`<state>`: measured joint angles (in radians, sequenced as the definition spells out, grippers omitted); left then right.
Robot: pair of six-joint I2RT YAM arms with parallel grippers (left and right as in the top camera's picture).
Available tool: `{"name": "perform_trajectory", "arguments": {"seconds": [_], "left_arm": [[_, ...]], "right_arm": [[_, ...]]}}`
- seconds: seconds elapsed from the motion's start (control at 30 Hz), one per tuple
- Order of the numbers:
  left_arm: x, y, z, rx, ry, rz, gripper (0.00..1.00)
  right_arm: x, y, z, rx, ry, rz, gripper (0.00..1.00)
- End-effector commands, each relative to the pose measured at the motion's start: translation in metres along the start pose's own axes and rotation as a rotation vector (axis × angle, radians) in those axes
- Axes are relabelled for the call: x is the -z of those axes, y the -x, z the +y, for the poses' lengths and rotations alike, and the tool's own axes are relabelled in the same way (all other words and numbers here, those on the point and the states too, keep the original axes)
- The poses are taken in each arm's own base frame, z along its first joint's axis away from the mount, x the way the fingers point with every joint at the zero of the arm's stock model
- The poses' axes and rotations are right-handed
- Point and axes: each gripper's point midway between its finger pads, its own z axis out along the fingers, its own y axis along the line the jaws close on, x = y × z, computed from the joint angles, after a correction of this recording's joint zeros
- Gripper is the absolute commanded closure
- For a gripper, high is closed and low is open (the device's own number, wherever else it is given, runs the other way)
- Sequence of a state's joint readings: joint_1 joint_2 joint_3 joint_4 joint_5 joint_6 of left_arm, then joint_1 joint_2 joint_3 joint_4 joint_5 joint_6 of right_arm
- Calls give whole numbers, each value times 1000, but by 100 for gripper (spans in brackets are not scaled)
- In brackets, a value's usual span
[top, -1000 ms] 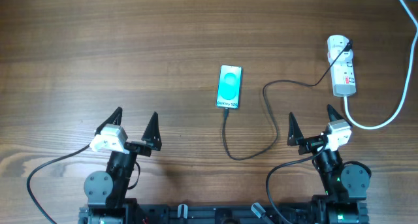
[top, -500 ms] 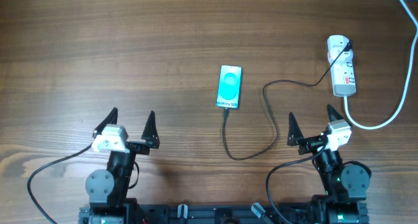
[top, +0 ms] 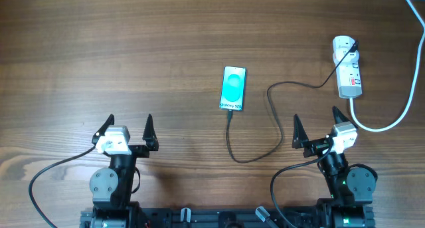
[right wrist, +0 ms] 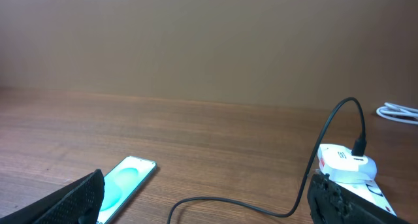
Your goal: Plug charger to phone and switch on socket
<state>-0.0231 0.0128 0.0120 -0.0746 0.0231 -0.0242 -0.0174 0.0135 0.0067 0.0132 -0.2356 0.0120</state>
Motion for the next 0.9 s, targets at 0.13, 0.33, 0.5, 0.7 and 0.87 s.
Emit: {"name": "perform_trajectory", "arguments": {"seconds": [0.13, 0.33, 0.5, 0.7, 0.87], "left_arm": [[0, -1, 4, -40, 20, -2, 0], [0, -1, 3, -35, 14, -1, 0], [0, -2, 1, -36, 2, 0, 0], [0, -2, 1, -49, 2, 0, 0], [0, -2, 2, -73, 6, 0, 0]], "right_arm": [[1, 3, 3, 13, 14, -13, 0], [1, 3, 3, 13, 15, -13, 0], [1, 3, 3, 13, 15, -13, 0], [1, 3, 3, 13, 15, -13, 0], [1, 3, 3, 13, 15, -13, 0]]}}
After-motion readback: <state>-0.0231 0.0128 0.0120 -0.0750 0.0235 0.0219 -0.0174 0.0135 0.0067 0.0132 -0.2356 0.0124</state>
